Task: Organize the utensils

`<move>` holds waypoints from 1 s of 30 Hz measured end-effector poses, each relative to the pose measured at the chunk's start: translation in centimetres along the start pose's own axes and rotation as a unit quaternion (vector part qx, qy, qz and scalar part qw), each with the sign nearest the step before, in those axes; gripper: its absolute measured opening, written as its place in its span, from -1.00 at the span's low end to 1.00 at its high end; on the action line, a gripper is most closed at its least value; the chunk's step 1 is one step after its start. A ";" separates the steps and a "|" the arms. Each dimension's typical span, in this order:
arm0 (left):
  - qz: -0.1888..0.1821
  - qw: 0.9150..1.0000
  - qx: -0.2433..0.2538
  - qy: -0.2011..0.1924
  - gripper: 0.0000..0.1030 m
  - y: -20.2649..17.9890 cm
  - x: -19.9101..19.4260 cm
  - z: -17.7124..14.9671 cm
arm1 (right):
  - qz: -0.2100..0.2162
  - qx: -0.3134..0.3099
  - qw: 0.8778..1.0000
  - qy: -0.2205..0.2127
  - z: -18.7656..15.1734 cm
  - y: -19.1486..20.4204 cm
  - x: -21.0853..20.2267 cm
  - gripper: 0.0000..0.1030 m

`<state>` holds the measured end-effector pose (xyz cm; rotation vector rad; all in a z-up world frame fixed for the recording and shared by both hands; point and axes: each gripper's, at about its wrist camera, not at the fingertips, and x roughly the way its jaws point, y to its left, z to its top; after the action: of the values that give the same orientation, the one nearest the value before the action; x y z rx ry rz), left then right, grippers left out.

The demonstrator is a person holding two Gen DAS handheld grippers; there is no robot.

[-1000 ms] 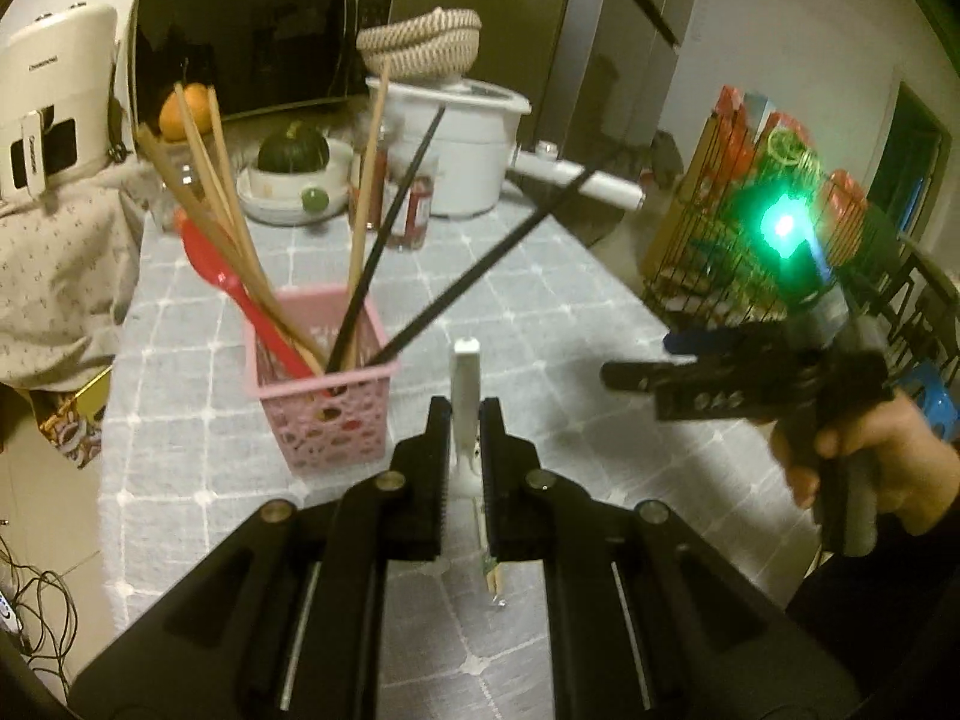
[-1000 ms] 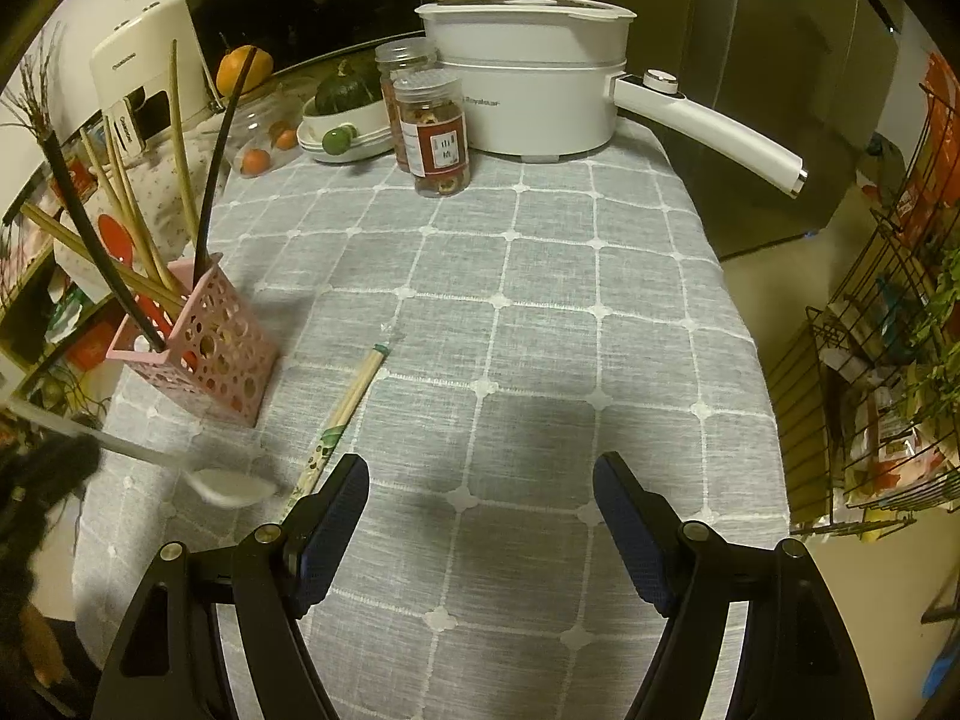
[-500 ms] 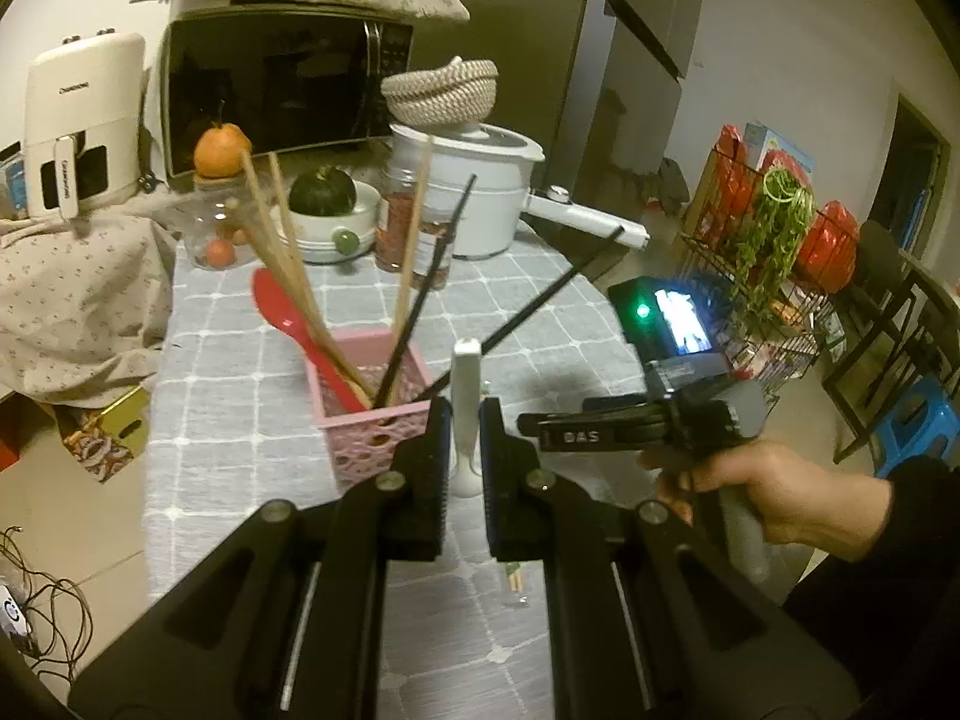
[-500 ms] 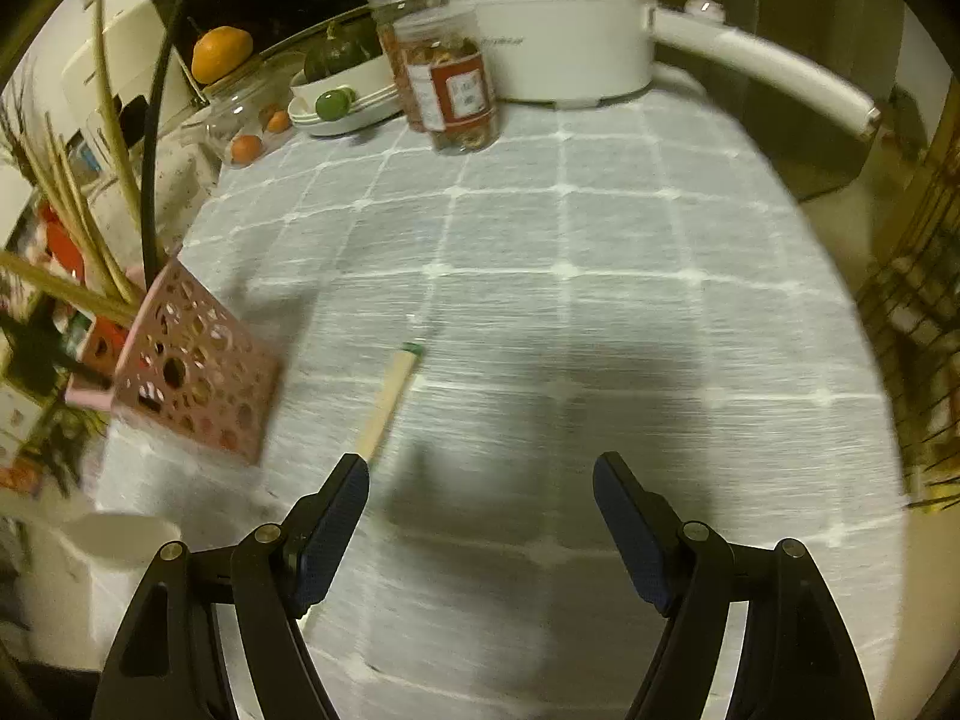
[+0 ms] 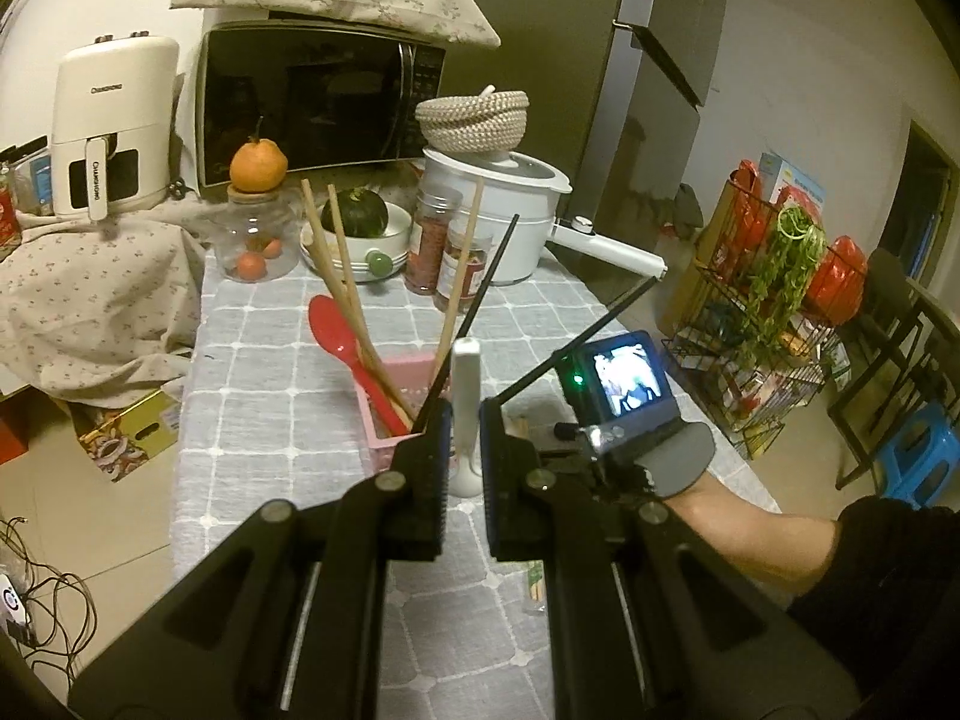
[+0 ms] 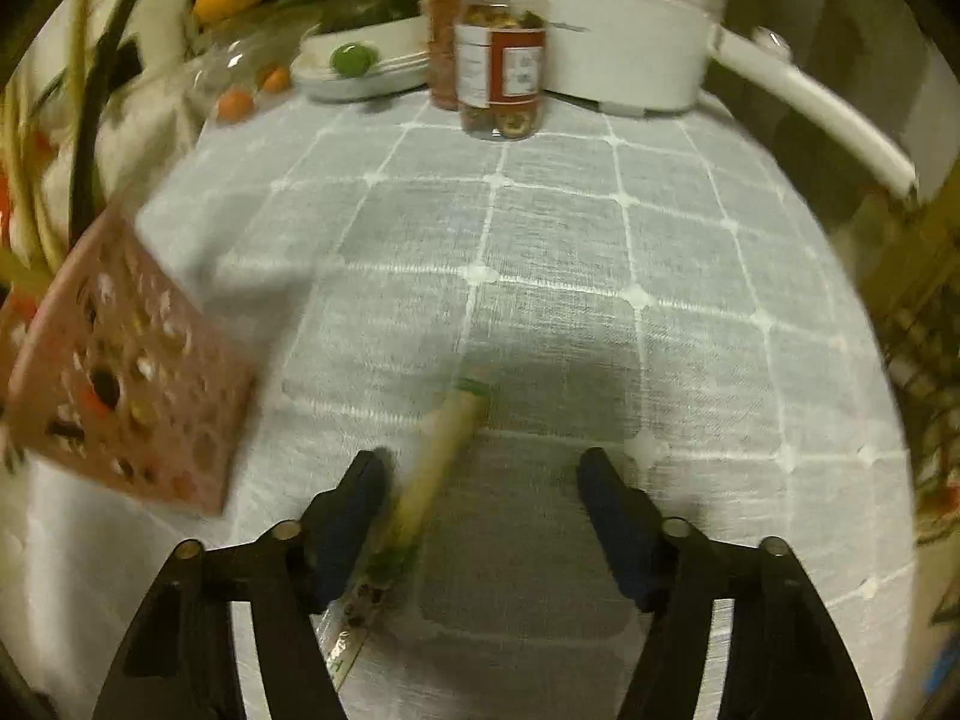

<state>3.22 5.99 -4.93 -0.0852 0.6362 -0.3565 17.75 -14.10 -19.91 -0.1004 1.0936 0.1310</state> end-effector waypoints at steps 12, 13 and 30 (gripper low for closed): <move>0.007 1.000 -0.012 -0.021 -0.80 1.0 -0.7 1.5 | 0.078 0.014 0.996 0.027 -1.0 -2.4 -2.3 -0.88; 0.008 1.000 -0.014 -0.023 -0.80 1.1 -0.8 1.6 | 0.088 0.020 0.996 0.020 -1.0 -2.7 -3.0 -0.88; 0.030 0.999 -0.032 -0.031 -0.80 1.7 0.0 3.0 | 0.129 0.034 0.976 -0.171 -1.4 -5.1 -17.3 -0.89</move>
<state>5.50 7.44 -2.87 -0.1365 0.5876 -0.2743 9.49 -20.34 -5.02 0.1243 0.7614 0.3311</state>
